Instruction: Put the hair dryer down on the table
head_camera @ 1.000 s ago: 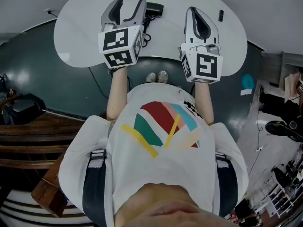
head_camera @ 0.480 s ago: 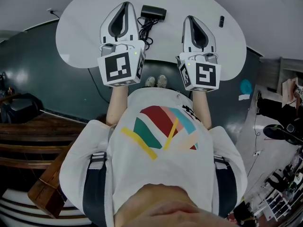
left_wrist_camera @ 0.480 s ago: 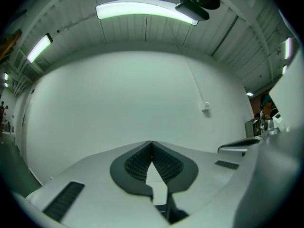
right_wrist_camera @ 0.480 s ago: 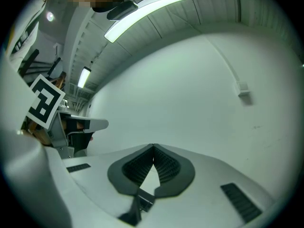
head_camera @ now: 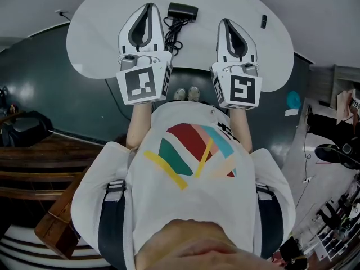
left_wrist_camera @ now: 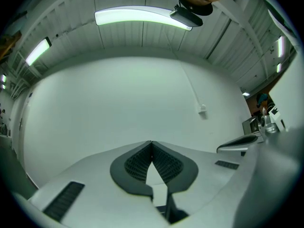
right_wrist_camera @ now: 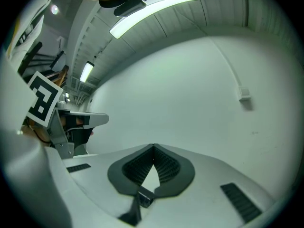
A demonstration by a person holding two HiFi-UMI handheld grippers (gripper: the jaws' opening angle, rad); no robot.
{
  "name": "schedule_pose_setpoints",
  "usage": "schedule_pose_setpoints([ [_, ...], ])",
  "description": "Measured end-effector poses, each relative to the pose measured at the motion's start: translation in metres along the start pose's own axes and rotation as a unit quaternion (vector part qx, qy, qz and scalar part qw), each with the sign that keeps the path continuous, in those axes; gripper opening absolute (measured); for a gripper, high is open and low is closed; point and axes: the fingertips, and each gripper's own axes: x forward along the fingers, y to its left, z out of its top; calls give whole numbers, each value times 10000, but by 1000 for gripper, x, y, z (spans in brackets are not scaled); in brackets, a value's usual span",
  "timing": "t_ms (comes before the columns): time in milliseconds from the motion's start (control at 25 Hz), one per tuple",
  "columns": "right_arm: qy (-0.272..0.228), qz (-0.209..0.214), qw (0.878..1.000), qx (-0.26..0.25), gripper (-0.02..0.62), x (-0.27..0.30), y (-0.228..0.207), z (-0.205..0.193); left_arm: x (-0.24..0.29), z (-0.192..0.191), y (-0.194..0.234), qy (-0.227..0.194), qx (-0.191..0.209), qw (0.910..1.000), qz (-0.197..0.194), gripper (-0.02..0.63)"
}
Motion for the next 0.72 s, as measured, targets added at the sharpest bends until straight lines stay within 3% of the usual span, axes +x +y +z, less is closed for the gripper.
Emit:
schedule_pose_setpoints([
  [720, -117, -135, 9998, 6, 9, -5, -24, 2, 11, -4, -22, 9, 27, 10000, -94, 15],
])
